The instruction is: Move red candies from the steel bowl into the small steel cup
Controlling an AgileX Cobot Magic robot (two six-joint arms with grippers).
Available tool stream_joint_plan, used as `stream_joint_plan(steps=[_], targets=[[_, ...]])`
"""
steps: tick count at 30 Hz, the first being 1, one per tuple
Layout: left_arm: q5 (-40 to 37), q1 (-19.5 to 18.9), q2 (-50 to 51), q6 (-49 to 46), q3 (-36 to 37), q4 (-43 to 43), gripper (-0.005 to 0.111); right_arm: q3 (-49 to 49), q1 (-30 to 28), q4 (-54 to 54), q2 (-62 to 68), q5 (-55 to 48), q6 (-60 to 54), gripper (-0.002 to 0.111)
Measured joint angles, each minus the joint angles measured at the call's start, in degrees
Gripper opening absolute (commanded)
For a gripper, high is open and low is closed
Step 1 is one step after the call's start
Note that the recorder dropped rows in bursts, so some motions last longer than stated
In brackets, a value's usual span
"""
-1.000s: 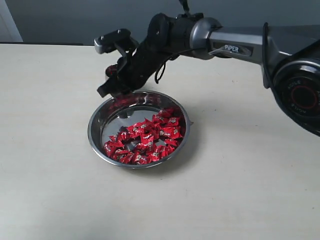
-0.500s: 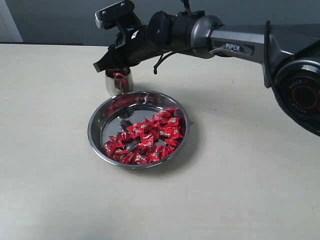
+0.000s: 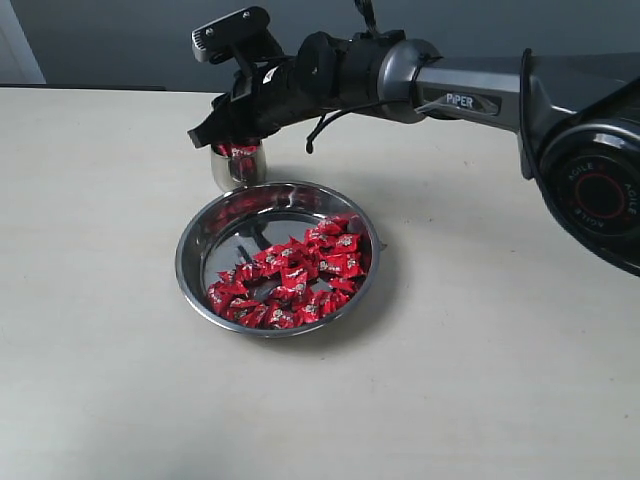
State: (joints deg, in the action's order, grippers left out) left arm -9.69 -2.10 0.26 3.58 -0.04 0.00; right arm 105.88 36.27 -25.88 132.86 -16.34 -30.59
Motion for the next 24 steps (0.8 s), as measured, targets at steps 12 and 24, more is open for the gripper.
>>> stream_joint_plan(steps=[12,24], targets=[[0.0,0.0,0.0,0.0,0.0,0.0,0.000,0.0,0.0,-0.1,-2.0,-18.6,0.0,0.040],[0.0,0.0,0.0,0.0,0.0,0.0,0.000,0.0,0.0,1.3,-1.3,-42.7,-0.2,0.040]])
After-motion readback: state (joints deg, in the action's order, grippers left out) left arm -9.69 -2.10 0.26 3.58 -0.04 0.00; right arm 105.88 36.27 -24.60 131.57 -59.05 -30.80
